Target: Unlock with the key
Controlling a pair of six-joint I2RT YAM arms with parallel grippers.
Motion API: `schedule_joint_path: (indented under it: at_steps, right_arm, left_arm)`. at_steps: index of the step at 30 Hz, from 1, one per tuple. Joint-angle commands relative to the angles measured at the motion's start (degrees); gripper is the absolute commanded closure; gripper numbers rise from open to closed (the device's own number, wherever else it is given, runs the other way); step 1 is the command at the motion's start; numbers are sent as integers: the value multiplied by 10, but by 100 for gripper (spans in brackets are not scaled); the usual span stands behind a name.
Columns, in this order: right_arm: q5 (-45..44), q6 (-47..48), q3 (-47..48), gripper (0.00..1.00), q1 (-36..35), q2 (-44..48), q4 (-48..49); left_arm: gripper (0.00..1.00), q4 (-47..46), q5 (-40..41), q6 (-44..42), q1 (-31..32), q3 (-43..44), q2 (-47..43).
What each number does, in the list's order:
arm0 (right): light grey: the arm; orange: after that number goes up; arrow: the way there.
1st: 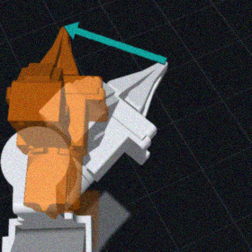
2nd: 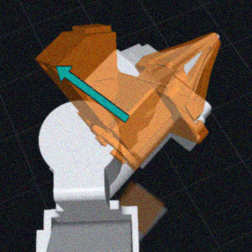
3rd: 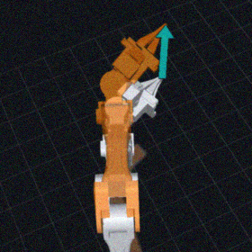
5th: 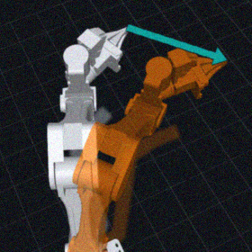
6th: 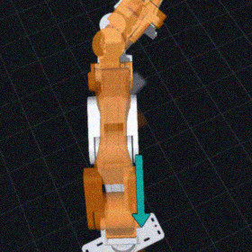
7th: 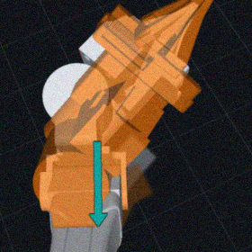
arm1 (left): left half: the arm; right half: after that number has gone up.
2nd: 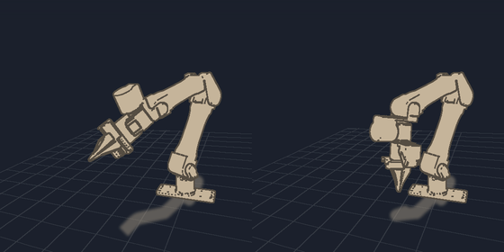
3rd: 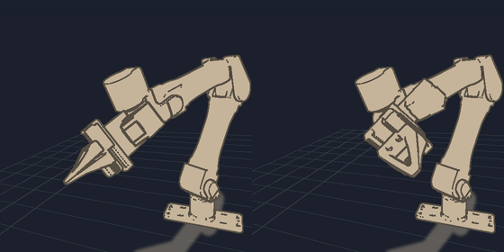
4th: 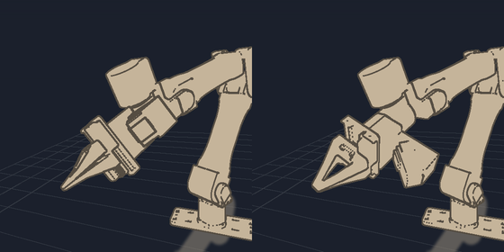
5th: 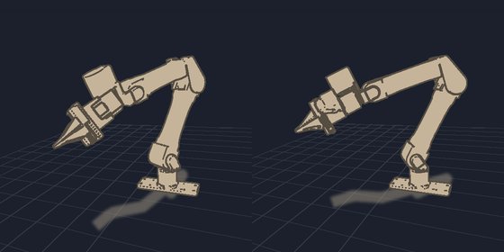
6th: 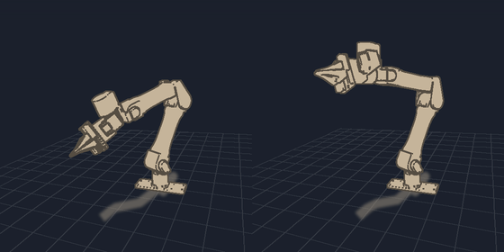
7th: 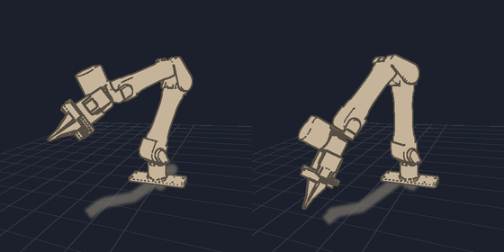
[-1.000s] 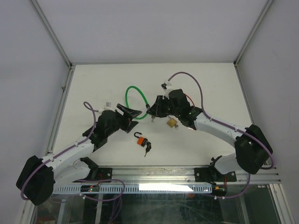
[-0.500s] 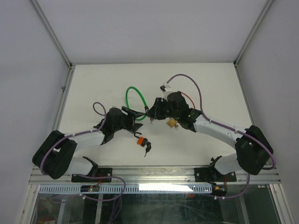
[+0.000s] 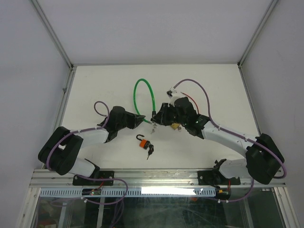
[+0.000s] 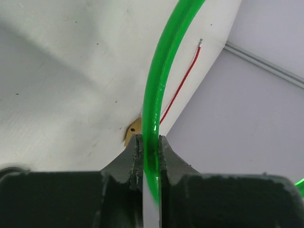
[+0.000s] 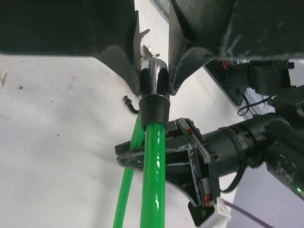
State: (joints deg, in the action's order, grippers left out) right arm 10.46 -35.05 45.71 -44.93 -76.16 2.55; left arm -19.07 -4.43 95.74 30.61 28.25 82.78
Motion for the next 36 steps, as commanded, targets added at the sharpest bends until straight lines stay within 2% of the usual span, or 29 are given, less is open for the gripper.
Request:
schedule_joint_path:
  at_steps: [1,6,9,14,18,31,36]
  right_arm:
    - [-29,-23,-7,100,32,63,63]
    - [-21,-41,-34,100,63,86,88]
    - [0,-42,-31,100,77,75,71]
    - [16,-26,-26,100,82,50,43]
    - [33,-22,-24,100,82,12,34]
    - [-3,-3,-37,100,83,-82,17]
    - [-1,4,-27,100,82,-118,0]
  left_arm:
    - [100,14,7,-48,-5,-4,-47]
    - [100,88,46,-90,-26,-14,-103]
    - [100,196,92,-162,-46,25,-144]
    - [100,437,202,-333,-59,157,-163]
    - [97,541,266,-399,-60,197,-153]
    - [82,573,269,-406,-60,143,-74]
    - [71,567,259,-402,-60,129,-35]
